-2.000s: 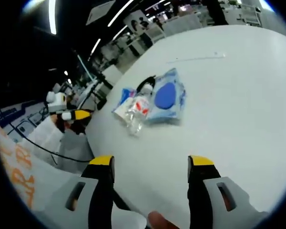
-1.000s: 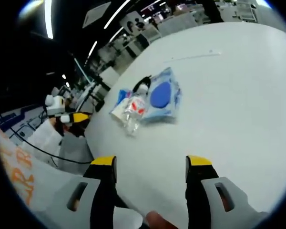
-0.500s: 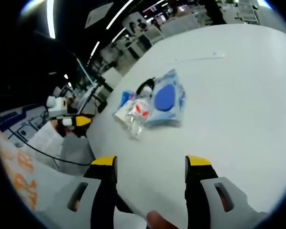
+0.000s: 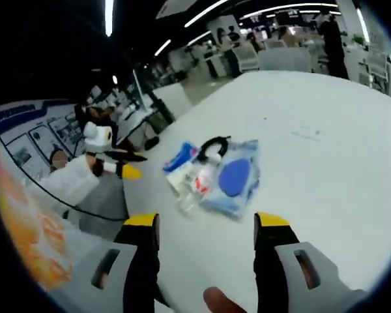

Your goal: Arrange the tabletop items into an orderly group along one side of the table until the central work area is clear of visible clutter.

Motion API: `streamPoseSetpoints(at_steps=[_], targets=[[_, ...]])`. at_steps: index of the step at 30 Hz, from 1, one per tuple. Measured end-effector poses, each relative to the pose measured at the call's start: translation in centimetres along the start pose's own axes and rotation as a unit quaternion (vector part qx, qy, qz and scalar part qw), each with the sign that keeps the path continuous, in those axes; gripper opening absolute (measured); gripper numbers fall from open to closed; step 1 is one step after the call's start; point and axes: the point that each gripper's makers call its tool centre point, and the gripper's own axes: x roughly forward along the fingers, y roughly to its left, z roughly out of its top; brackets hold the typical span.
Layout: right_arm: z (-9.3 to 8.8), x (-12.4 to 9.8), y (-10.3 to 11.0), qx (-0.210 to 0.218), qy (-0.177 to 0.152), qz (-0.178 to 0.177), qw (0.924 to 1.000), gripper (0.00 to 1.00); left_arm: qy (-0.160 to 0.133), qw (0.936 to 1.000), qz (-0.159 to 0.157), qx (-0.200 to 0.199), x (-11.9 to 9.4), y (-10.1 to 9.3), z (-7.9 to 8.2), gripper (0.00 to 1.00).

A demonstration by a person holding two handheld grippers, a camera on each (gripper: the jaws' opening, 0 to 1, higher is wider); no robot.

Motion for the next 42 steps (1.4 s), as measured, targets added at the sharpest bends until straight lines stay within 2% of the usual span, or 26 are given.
streamPoseSetpoints(at_steps=[4, 7, 9, 12, 17, 20, 23, 28, 35, 42], targets=[[4.4, -0.3, -0.5, -0.037, -0.024, -0.008, 0.9990, 0.57, -0.002, 1.0000, 0.001, 0.002, 0.2, 0.2, 0.5, 0.79], [4.8, 0.7, -0.8, -0.027, -0.027, -0.010, 0.9992, 0.56, -0.012, 0.9999, 0.003, 0.000, 0.1, 0.1, 0.9, 0.77], [4.0, 2.1, -0.4, -0.015, -0.023, -0.005, 0.9996, 0.55, -0.014, 0.9999, -0.002, 0.006, 0.0, -0.3, 1.0, 0.76], [2.0, 4.8, 1.0, -0.005, 0.005, 0.015, 0.9999, 0.54, -0.002, 1.0000, -0.001, 0.005, -0.1, -0.2, 0.3, 0.77], [-1.1, 9.6, 4.3, 0.004, 0.048, 0.055, 0.9973, 0.53, -0.006, 1.0000, -0.001, -0.007, -0.3, -0.2, -0.2, 0.76], [-2.3, 11.4, 5.3, 0.021, 0.066, 0.062, 0.9957, 0.54, -0.009, 0.9999, -0.002, -0.013, -0.2, -0.3, -0.6, 0.76], [-3.0, 12.7, 6.6, 0.043, 0.072, 0.083, 0.9929, 0.54, -0.007, 0.9998, -0.007, -0.019, 0.0, -0.4, -1.0, 0.77], [-3.6, 14.5, 6.5, 0.053, 0.080, 0.077, 0.9924, 0.52, -0.008, 0.9996, -0.012, -0.024, 0.3, -0.3, -1.0, 0.77], [-4.1, 16.3, 5.7, 0.072, 0.087, 0.080, 0.9904, 0.49, -0.019, 0.9990, -0.015, -0.038, 0.8, 0.3, -0.1, 0.74], [-5.3, 17.8, 5.2, 0.076, 0.109, 0.079, 0.9880, 0.49, -0.037, 0.9968, -0.019, -0.069, 1.6, 0.8, 0.9, 0.72]])
